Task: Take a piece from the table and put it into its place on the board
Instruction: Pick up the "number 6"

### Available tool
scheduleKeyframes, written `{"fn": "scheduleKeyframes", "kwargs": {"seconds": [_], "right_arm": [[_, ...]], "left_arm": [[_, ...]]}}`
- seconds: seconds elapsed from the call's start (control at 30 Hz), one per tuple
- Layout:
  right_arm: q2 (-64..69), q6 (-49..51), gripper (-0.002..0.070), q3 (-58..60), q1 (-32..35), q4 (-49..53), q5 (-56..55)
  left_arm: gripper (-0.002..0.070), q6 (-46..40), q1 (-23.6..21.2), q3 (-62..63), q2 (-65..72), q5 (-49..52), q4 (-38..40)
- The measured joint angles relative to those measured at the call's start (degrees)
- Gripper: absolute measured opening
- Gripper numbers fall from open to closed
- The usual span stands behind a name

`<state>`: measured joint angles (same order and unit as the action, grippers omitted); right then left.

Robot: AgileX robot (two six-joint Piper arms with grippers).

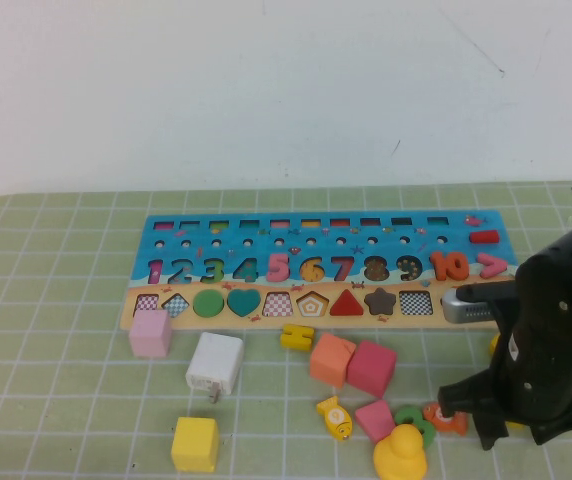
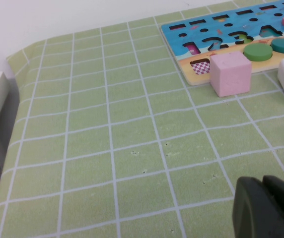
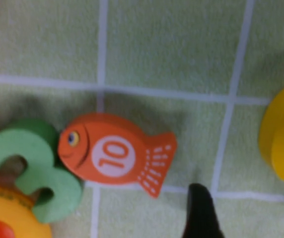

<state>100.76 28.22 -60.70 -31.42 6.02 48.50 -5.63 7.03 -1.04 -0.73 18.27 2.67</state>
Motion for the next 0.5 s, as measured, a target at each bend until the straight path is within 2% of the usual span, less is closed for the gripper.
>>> {"fn": "scheduleKeyframes", "kwargs": {"seconds": [0.5], "right_arm": [[1.25,-2.63,0.0412,0.09,4.84,-0.37,-2.04]], "left_arm": [[-0.0002,0.00,0.00,0.00,0.00,0.00,0.00]]}}
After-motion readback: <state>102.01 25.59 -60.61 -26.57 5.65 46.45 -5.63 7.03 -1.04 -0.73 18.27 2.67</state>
